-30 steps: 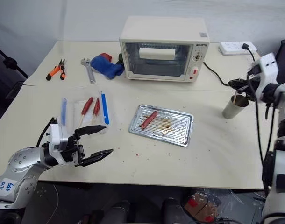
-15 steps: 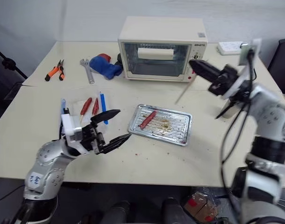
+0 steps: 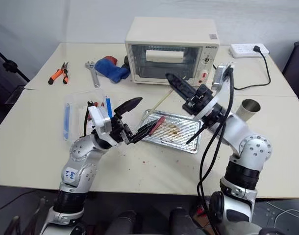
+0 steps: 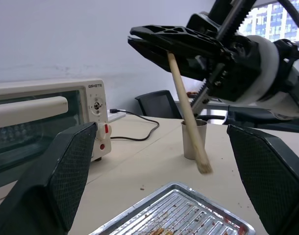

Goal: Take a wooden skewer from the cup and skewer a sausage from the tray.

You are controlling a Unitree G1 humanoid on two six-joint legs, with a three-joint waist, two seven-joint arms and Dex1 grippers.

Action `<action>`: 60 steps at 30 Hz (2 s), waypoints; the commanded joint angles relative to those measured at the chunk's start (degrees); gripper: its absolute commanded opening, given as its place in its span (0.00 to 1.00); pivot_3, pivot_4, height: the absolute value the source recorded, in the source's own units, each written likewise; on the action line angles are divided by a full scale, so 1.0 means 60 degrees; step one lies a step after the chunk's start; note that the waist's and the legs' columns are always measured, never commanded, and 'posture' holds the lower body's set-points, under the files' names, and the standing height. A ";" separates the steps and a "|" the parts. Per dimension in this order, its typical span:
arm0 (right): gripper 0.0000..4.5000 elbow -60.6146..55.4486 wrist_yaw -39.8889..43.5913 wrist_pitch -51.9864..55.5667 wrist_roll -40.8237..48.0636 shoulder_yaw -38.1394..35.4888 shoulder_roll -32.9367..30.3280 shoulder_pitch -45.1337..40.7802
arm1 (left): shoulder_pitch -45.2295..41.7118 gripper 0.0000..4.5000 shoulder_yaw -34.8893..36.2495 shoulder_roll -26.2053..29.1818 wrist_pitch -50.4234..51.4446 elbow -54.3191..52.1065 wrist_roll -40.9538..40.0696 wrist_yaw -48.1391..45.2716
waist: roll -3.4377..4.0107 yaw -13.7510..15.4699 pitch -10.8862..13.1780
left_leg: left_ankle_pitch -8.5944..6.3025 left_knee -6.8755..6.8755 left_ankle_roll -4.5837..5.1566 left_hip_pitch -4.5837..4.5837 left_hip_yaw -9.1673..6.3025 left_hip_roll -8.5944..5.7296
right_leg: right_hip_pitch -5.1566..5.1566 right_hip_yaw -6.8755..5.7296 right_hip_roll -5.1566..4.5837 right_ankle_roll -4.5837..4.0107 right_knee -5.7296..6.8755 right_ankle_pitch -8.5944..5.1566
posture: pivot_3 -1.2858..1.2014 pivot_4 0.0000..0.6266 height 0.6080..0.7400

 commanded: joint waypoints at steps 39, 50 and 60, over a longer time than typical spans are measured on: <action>1.00 0.2869 1.1684 -1.0800 -0.9665 0.0860 -0.6503 0.6256 | 0.3241 0.00 0.4611 0.5398 0.3080 -0.1343 -0.3846 -0.2772 | -0.0036 0.0017 0.0026 | -0.0016 -0.0022 0.0036 0.0043 0.0006 0.0003 | 0.0073 0.0005 -0.0002 0.0004 -0.0141 0.0001 | 0.52 0.24 1.00; 1.00 0.1757 1.1266 -0.8758 -1.0519 0.2790 -0.6353 0.3551 | 0.3829 0.00 0.6248 0.4767 0.3058 -0.0546 -0.3837 -0.1558 | -0.0029 -0.0031 0.0025 | -0.0021 -0.0042 0.0008 0.0107 -0.0012 0.0026 | 0.0127 -0.0005 -0.0003 -0.0008 -0.0160 -0.0004 | 0.52 0.24 1.00; 1.00 0.4697 1.0591 -0.9256 -1.4486 0.7206 -0.3603 -0.2341 | 0.3471 0.00 0.5481 0.4224 0.3024 -0.1168 -0.3622 -0.0802 | -0.0040 -0.0019 0.0023 | -0.0010 -0.0041 -0.0025 0.0025 -0.0011 0.0017 | 0.0015 -0.0013 -0.0004 -0.0008 -0.0123 -0.0004 | 0.52 0.24 1.00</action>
